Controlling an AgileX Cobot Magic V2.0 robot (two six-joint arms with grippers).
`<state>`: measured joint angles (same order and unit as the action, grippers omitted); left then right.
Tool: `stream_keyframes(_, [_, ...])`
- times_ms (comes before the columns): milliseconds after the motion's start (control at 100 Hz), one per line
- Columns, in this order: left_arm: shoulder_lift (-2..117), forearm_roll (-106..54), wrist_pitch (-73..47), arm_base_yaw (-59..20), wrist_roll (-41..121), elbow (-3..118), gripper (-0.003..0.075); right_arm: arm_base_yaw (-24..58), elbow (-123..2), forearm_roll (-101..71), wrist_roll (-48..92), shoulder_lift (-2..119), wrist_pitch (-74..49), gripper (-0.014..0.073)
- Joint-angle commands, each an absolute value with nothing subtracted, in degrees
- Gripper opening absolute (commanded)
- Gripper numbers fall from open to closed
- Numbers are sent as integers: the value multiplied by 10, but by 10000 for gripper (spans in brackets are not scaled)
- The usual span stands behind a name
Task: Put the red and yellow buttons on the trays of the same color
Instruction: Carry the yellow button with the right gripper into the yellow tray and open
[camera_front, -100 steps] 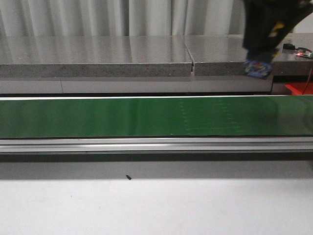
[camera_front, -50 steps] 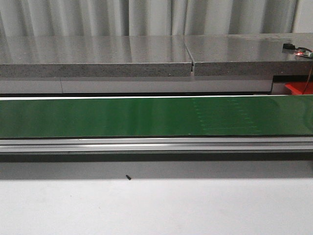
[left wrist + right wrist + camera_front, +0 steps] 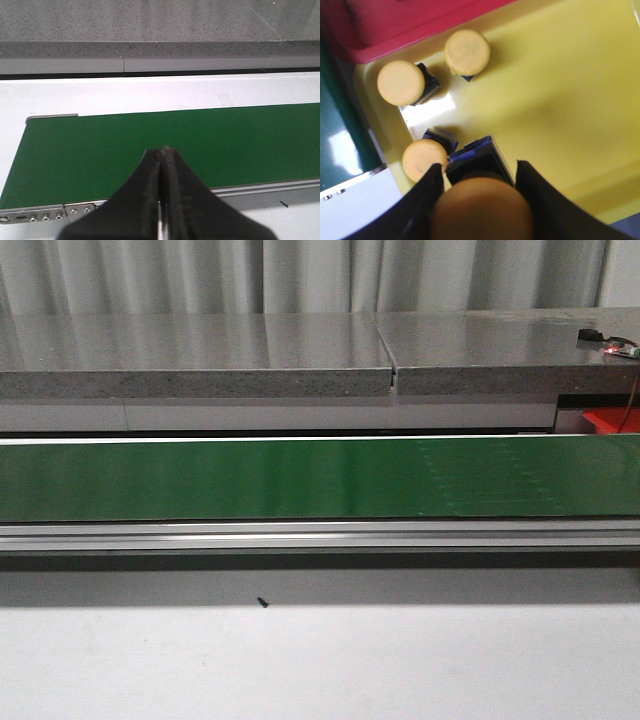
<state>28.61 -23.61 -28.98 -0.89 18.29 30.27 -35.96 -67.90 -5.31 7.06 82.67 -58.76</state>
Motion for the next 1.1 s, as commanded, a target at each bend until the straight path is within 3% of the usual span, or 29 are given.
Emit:
stream_keyframes(0, [287,-250,-252,-14,182,318,-20,-378,-676,-57,79,827,-548,234])
stream_keyframes(1090, [287,-250,-252,-14,182,318,-20,-387,-676,-77,80,963,-483,234])
